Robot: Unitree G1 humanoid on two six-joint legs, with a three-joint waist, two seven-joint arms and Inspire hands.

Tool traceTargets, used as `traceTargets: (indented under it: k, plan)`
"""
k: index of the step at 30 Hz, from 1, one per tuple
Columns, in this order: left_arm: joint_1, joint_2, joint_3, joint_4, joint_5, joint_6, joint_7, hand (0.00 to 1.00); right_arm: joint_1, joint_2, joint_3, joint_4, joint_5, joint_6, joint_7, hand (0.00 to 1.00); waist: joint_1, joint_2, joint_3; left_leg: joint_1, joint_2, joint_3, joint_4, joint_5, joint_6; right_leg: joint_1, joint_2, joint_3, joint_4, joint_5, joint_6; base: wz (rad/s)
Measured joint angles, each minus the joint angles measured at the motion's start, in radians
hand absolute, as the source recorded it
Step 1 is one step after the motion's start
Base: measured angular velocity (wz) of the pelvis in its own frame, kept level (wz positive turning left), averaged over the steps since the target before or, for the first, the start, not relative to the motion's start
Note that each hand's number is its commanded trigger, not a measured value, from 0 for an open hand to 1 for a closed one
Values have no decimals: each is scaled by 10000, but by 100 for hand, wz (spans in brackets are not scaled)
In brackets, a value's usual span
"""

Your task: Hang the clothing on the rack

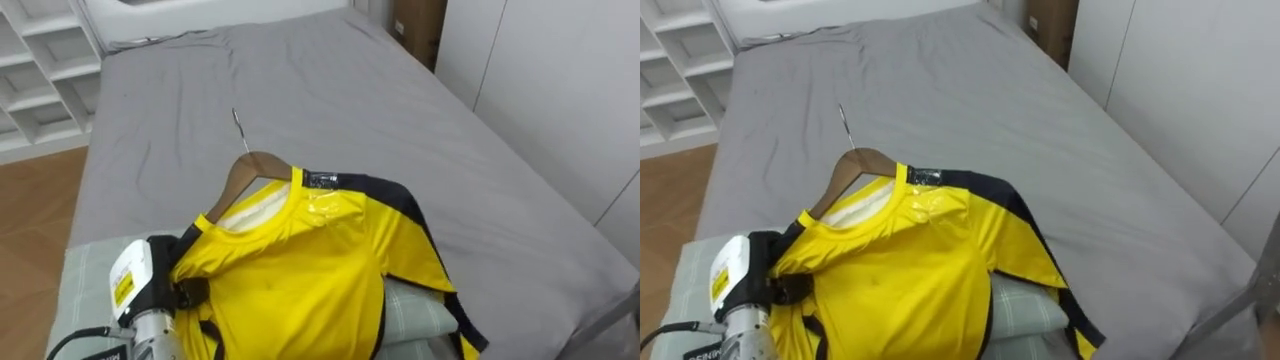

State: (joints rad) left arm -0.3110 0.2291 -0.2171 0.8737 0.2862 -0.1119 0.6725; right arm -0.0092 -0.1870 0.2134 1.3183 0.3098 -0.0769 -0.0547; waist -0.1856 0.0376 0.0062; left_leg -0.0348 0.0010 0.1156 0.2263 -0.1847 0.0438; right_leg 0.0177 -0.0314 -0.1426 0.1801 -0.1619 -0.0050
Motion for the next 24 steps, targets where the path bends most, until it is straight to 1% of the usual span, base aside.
traceTargets:
  k: [9, 11, 12, 16, 18, 24]
  plan:
    - [14, 1, 11, -744, 21, -5, 6, 100, 10, -18, -5, 6, 0, -10, 28, 0, 30, -4, -3, 36, -12, -96, -16, -1, 0, 25, -13, -59, 4, 0, 0, 0]
    - [14, 1, 2, -938, 71, -6, 6, 100, 18, -27, -5, 14, 1, -9, 24, 0, 31, -5, -3, 43, -33, -111, -15, 0, 0, 43, -19, -100, 4, -1, 0, 0]
    - [14, 1, 2, -997, 142, -14, 7, 100, 26, -28, -8, 20, -5, -9, 21, 0, 18, -6, -2, 82, -86, -116, -18, 0, 0, 86, -22, -116, -1, -2, 2, 3]
    - [14, -2, -4, -1051, 362, -29, 5, 100, 152, -29, -22, 21, -10, -36, 19, 0, -3, -18, -6, 252, -102, -125, -43, -1, 0, 326, -24, -121, -133, -7, 8, 2]
    - [14, -1, 11, -1083, 396, -34, 6, 100, 210, -39, -28, 22, -11, -99, 15, 0, 9, -18, -6, 270, -105, -127, -49, -2, 0, 342, -24, -120, -140, -15, 15, 0]
    - [14, -2, 10, -1085, 576, -35, 6, 100, 253, -42, -112, 20, -23, -99, 12, 0, 9, -18, -6, 271, -113, -142, -46, -2, 0, 346, -22, -113, -138, -16, 15, 0]
